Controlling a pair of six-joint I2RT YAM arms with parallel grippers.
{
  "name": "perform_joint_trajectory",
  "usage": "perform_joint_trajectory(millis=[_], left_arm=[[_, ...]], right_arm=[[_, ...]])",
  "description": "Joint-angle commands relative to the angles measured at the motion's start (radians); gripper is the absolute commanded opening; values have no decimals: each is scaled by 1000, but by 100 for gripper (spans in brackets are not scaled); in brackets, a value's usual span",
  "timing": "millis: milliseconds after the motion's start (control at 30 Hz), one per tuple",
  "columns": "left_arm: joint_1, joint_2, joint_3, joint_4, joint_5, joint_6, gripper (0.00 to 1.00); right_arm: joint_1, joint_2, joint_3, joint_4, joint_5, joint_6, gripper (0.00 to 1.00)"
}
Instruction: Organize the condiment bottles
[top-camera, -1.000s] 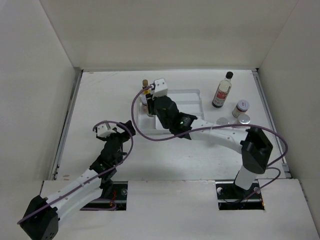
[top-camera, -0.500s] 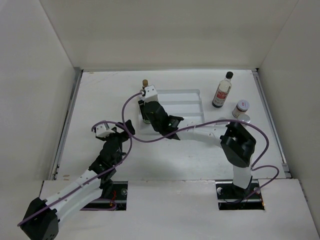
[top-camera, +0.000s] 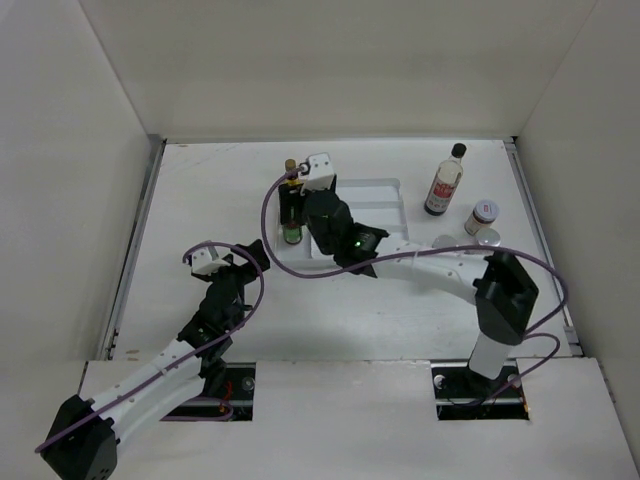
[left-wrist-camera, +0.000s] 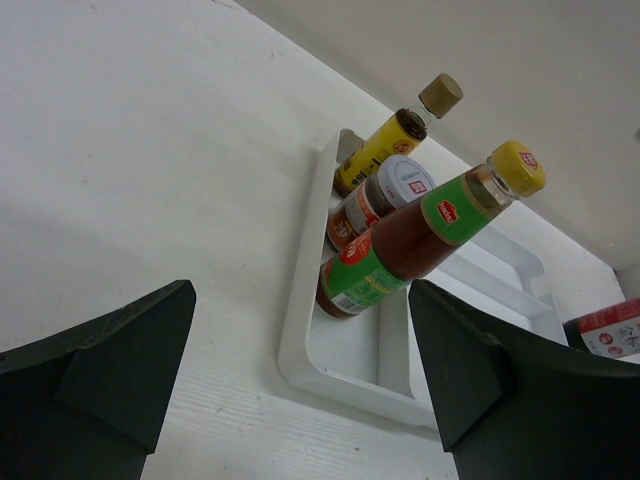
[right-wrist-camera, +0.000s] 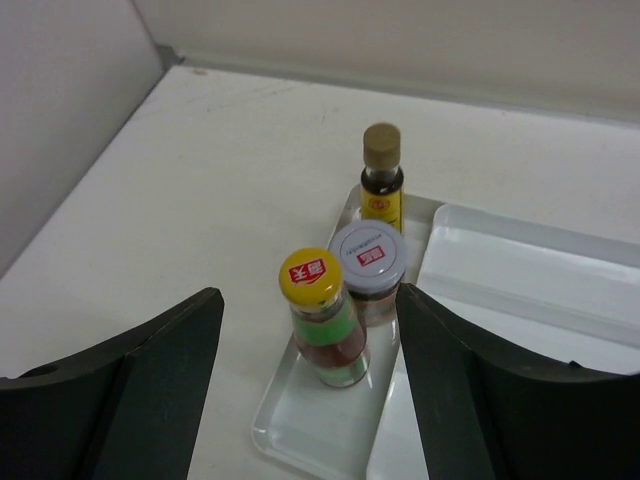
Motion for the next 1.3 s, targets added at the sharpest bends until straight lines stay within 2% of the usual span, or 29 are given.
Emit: perform_joint_trajectory(millis=[0, 133, 267, 400, 533, 667, 867, 1067, 1167, 1267], left_arm=[[4, -3, 1, 21, 8, -13, 89], [4, -5, 1, 21, 8, -18, 89], [4, -2, 1, 24, 12, -19, 89], [5, 15, 1, 31, 23, -24, 89], [8, 24, 2, 34, 26, -25, 89], [14, 13, -2, 35, 37, -25, 90], [16, 38, -2, 43, 41, -27, 90], [18, 44, -2, 52, 49, -27, 90], [18, 44, -5, 52, 49, -27, 90], [18, 47, -5, 52, 49, -27, 90]], right_arm=[[-40, -154, -36, 21, -3, 9, 78], [-167, -292, -108, 2, 3, -10, 82], [-420, -376, -125, -100, 81, -47, 89], [-640, -377, -123, -164, 132, -57, 98], [-740, -315, -102, -199, 84, -48, 100], [-789, -245, -74, -218, -20, -21, 98], [-826, -170, -45, -215, -66, -4, 80], [-824, -145, -62, -146, -54, -19, 43], [-820, -172, -92, -48, -20, -73, 34], [-792, -217, -99, 12, 39, -134, 30]])
